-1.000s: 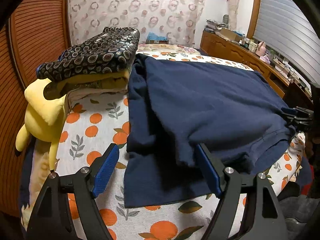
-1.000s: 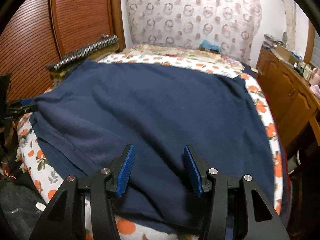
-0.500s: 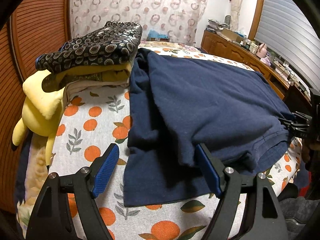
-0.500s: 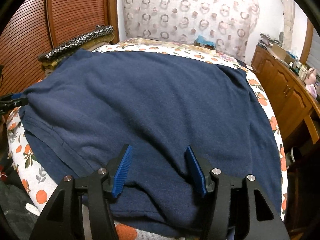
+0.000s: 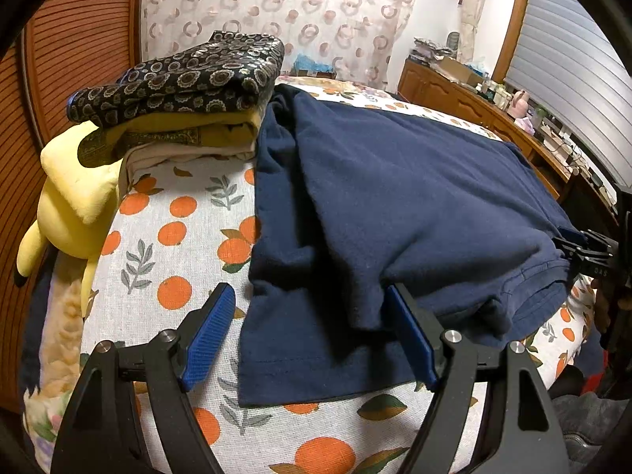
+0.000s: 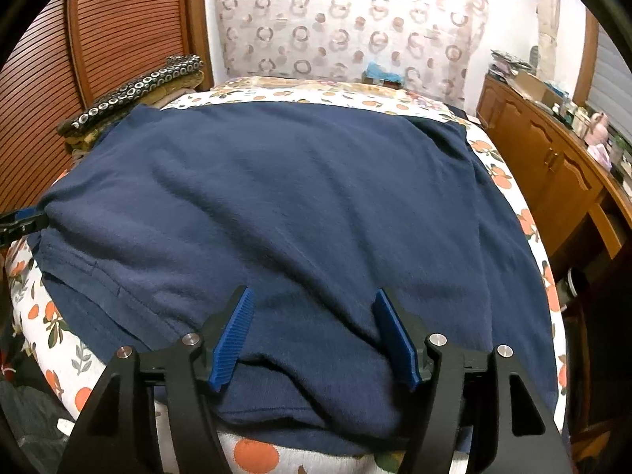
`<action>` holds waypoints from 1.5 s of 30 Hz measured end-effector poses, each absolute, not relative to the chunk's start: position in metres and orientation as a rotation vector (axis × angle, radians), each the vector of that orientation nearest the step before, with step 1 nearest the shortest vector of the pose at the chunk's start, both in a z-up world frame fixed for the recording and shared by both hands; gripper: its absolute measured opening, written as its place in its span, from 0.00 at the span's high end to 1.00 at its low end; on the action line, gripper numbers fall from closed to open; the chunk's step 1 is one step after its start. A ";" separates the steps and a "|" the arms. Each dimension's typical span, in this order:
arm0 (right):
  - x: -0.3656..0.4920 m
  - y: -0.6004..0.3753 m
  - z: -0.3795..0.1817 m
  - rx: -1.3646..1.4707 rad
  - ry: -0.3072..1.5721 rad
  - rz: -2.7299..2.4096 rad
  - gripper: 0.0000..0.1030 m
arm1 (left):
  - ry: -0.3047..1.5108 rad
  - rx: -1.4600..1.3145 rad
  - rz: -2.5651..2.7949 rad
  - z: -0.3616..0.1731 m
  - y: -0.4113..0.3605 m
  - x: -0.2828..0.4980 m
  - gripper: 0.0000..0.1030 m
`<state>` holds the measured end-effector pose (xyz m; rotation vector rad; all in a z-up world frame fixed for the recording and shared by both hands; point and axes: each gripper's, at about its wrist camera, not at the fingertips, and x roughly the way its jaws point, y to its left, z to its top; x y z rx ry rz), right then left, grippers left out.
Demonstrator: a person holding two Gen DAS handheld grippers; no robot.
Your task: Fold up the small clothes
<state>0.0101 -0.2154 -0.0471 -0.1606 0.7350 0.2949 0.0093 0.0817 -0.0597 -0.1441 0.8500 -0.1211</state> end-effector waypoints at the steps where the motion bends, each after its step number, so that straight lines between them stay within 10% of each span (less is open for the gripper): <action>1: 0.008 -0.216 -0.047 -0.160 0.733 0.295 0.35 | 0.849 -0.143 -0.121 -0.059 0.081 0.010 0.23; 5: 0.002 -0.220 -0.047 -0.153 0.723 0.302 0.34 | 0.841 -0.144 -0.153 -0.059 0.078 0.009 0.28; 13: -0.003 -0.228 -0.050 -0.158 0.694 0.313 0.32 | 0.826 -0.131 -0.240 -0.054 0.067 0.012 0.86; 45: -0.049 -0.310 -0.033 -0.051 0.619 0.256 0.34 | 0.601 -0.043 -0.670 0.060 -0.092 0.100 0.92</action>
